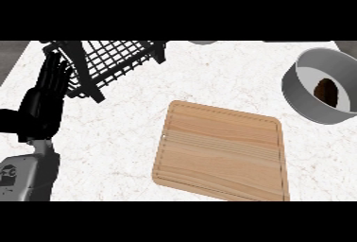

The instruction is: Pick the croissant from the cutting board and place it in the pot

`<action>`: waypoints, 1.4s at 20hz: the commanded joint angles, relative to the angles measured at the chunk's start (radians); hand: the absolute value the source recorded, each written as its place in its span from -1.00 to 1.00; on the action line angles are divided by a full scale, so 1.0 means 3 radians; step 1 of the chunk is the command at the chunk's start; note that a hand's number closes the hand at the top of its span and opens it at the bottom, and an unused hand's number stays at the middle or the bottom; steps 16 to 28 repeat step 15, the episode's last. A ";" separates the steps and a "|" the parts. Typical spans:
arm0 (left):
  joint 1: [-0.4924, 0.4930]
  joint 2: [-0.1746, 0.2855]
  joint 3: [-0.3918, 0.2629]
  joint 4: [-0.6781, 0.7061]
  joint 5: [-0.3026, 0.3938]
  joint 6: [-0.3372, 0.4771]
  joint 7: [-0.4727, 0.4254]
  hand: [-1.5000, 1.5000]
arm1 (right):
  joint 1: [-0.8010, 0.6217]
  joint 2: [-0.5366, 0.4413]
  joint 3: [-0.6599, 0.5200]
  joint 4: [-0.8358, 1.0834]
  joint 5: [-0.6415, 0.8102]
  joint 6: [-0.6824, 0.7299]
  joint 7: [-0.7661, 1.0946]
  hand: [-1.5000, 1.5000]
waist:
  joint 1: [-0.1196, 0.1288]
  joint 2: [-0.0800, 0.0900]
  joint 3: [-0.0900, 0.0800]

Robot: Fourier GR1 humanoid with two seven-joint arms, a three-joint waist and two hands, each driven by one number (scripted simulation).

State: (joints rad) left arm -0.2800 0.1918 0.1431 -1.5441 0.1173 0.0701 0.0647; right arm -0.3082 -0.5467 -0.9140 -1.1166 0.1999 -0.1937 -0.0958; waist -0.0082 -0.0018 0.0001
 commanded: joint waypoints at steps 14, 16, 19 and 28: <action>0.0027 0.0012 0.0069 -0.0033 0.0025 -0.0050 -0.0047 0.00 | 0.1030 -0.0606 -0.0702 0.0731 -0.0936 0.0781 -0.0868 -1.00 | 0.0010 0.0005 0.0001; 0.0151 -0.0001 0.0030 -0.0195 0.0036 -0.0057 0.0033 0.00 | 0.1151 -0.0730 -0.0842 0.1000 -0.0998 0.0955 -0.1008 -1.00 | 0.0010 0.0002 0.0004; 0.0151 -0.0001 0.0030 -0.0195 0.0036 -0.0057 0.0033 0.00 | 0.1151 -0.0730 -0.0842 0.1000 -0.0998 0.0955 -0.1008 -1.00 | 0.0010 0.0002 0.0004; 0.0151 -0.0001 0.0030 -0.0195 0.0036 -0.0057 0.0033 0.00 | 0.1151 -0.0730 -0.0842 0.1000 -0.0998 0.0955 -0.1008 -1.00 | 0.0010 0.0002 0.0004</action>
